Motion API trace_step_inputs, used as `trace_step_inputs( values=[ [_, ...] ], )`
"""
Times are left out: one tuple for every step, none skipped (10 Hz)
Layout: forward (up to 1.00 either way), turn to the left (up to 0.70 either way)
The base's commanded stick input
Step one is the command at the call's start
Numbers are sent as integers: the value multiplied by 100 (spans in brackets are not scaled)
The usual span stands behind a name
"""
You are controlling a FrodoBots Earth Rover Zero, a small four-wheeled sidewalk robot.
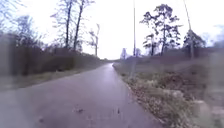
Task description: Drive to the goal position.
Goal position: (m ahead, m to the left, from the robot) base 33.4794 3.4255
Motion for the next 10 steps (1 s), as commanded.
trace_step_inputs(
  values=[
    [100, 0],
    [100, 0],
    [100, 0],
    [100, 0],
    [100, 0],
    [100, 0],
    [100, 0],
    [100, 0],
    [100, 0],
    [100, 3]
  ],
)
